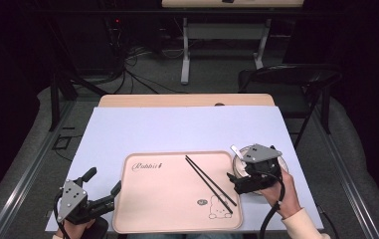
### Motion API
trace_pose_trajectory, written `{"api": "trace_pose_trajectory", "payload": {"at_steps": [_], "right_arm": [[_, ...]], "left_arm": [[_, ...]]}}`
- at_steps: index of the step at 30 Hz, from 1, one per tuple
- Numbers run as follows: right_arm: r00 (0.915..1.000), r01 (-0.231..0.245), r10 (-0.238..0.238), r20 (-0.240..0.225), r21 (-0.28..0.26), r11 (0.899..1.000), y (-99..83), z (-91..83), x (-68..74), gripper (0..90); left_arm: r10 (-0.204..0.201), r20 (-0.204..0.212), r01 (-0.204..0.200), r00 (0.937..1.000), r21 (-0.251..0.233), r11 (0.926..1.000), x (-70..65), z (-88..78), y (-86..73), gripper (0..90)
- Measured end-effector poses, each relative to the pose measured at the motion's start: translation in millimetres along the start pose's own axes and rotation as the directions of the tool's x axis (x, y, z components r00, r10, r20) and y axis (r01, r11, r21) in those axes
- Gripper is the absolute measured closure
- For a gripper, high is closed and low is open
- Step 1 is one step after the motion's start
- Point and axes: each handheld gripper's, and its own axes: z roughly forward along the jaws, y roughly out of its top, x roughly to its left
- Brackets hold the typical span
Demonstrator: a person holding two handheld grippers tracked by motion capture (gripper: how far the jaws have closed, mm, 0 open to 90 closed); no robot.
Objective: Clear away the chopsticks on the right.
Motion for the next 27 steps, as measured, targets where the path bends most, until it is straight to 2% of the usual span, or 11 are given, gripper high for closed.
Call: {"api": "trace_pose_trajectory", "payload": {"at_steps": [5,8,11,12,14,15,17,18,20,22,27], "right_arm": [[0.9986,-0.026,0.027,0.045,-0.028,0.999,-13.4,-19.2,-5.6,0.0],[0.9977,-0.038,0.04,0.054,-0.027,0.999,-20.2,-25.4,-7.2,0.0],[0.9963,-0.042,0.046,0.073,-0.059,0.997,-33.6,-35.3,-7.8,0.0],[0.997,-0.039,0.045,0.064,-0.086,0.996,-43.2,-40.8,-7.3,0.0],[0.9971,-0.04,0.046,0.06,-0.095,0.995,-47.1,-43.0,-6.6,0.0],[0.9977,-0.029,0.035,0.058,-0.11,0.993,-58.9,-47.9,-3.9,0.0],[0.998,-0.026,0.033,0.055,-0.115,0.993,-62.8,-49.4,-3.0,0.0],[0.9977,-0.031,0.039,0.055,-0.136,0.99,-73.0,-54.3,0.5,0.0],[0.9979,-0.036,0.044,0.048,-0.148,0.988,-76.0,-56.2,1.5,0.0],[0.9978,-0.036,0.046,0.048,-0.189,0.981,-87.4,-62.5,7.2,0.0],[0.9969,-0.063,0.072,0.031,-0.218,0.974,-101.6,-66.0,11.0,0.0]], "left_arm": [[0.001,0.0,-0.001,1.0,0.0,1.0,0.0,0.1,0.1,13.7],[0.0,-0.001,0.0,1.0,-0.001,1.0,-0.3,0.0,0.0,13.6],[0.0,-0.001,0.0,1.0,0.0,1.0,0.0,0.1,0.1,13.6],[0.0,-0.001,0.0,1.0,0.0,1.0,-0.1,0.1,0.1,13.7],[0.0,-0.003,0.0,1.0,-0.002,1.0,-0.3,-0.1,0.0,13.7],[-0.002,-0.003,0.002,1.0,0.0,1.0,-0.1,-0.2,0.1,13.7],[0.0,-0.003,0.0,1.0,0.0,1.0,-0.1,0.1,0.1,13.7],[-0.001,-0.004,0.001,1.0,0.0,1.0,-0.5,0.2,0.1,13.7],[0.0,-0.003,0.0,1.0,0.001,1.0,-0.9,0.4,0.2,13.7],[0.0,-0.004,0.0,1.0,0.002,1.0,-0.8,0.5,0.2,13.7],[-0.001,-0.003,0.001,1.0,0.002,1.0,-0.6,0.6,0.2,13.7]]}}
